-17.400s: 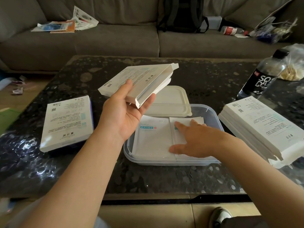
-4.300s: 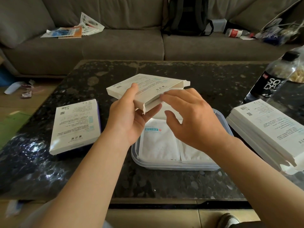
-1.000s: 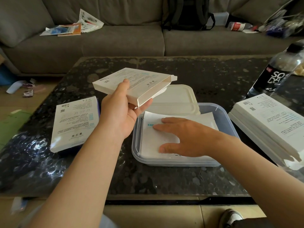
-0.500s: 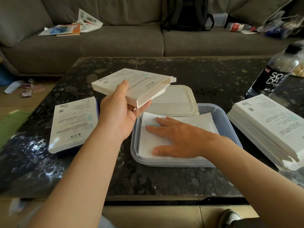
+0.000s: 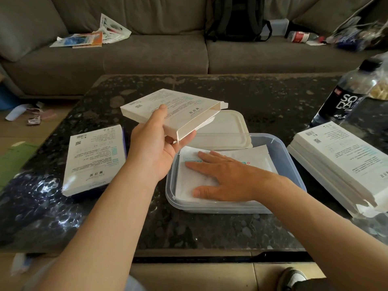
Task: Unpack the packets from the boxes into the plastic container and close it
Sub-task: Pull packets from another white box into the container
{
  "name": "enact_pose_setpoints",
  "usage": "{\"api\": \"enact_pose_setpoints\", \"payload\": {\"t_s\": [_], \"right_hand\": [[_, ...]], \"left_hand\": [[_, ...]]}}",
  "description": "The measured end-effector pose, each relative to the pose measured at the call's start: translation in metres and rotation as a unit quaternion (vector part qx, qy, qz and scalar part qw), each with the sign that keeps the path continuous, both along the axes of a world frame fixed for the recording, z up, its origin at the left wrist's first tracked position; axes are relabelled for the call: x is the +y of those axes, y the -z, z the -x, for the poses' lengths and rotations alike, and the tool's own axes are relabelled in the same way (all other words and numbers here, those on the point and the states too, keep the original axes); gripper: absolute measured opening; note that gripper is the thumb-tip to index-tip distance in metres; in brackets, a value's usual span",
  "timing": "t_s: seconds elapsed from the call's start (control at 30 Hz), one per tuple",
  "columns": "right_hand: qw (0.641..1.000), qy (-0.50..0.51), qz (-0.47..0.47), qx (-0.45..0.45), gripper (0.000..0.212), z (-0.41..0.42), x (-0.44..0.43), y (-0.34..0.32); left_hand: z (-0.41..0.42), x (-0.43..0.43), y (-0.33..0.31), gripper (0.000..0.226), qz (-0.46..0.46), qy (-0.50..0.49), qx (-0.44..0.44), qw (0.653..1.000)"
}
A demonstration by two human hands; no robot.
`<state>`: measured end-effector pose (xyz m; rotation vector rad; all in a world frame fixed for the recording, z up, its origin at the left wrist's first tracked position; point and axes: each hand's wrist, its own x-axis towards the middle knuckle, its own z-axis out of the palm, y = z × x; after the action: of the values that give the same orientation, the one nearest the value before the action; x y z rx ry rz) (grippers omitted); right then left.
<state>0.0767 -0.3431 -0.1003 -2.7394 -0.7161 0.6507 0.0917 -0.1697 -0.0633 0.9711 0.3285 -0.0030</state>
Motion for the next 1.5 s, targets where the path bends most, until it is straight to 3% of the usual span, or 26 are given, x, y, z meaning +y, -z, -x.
{"api": "enact_pose_setpoints", "payload": {"t_s": [0.1,0.2,0.27,0.4,0.47,0.57,0.63,0.7,0.97,1.17,1.5], "right_hand": [[0.992,0.090,-0.076,-0.039,0.061,0.000,-0.003,-0.006],[0.946,0.216,-0.197,-0.138,0.030,-0.003,-0.019,-0.020],[0.882,0.325,-0.306,-0.150,0.031,-0.002,-0.035,-0.035],[0.704,0.466,-0.531,-0.073,0.025,0.008,-0.075,-0.066],[0.662,0.485,-0.571,-0.026,0.027,0.020,-0.098,-0.079],[0.700,0.483,-0.526,0.000,0.030,0.040,-0.130,-0.089],[0.735,0.475,-0.483,-0.031,0.020,0.052,-0.150,-0.091],[0.749,0.485,-0.447,-0.065,0.012,0.062,-0.170,-0.092],[0.736,0.553,-0.331,-0.206,0.020,0.084,-0.253,-0.076],[0.753,0.556,-0.265,-0.232,0.019,0.082,-0.286,-0.051],[0.776,0.545,-0.220,-0.230,0.025,0.064,-0.297,-0.035]], "left_hand": [[0.003,-0.001,-0.002,0.030,0.008,0.027,-0.006,1.000],[0.007,-0.002,-0.004,0.031,0.009,0.062,-0.011,0.998],[0.010,-0.007,-0.007,0.036,0.001,0.092,-0.018,0.996],[0.017,-0.032,-0.009,0.041,-0.017,0.143,-0.027,0.989],[0.025,-0.052,-0.009,0.045,-0.029,0.167,-0.030,0.985],[0.040,-0.087,-0.008,0.043,-0.045,0.212,-0.043,0.975],[0.049,-0.114,-0.007,0.038,-0.039,0.237,-0.047,0.970],[0.054,-0.141,-0.007,0.037,-0.039,0.255,-0.047,0.965],[0.056,-0.235,-0.012,0.030,-0.108,0.361,-0.002,0.926],[0.048,-0.268,0.008,0.027,-0.192,0.308,-0.016,0.932],[0.041,-0.285,0.026,0.032,-0.320,0.273,-0.052,0.906]]}}
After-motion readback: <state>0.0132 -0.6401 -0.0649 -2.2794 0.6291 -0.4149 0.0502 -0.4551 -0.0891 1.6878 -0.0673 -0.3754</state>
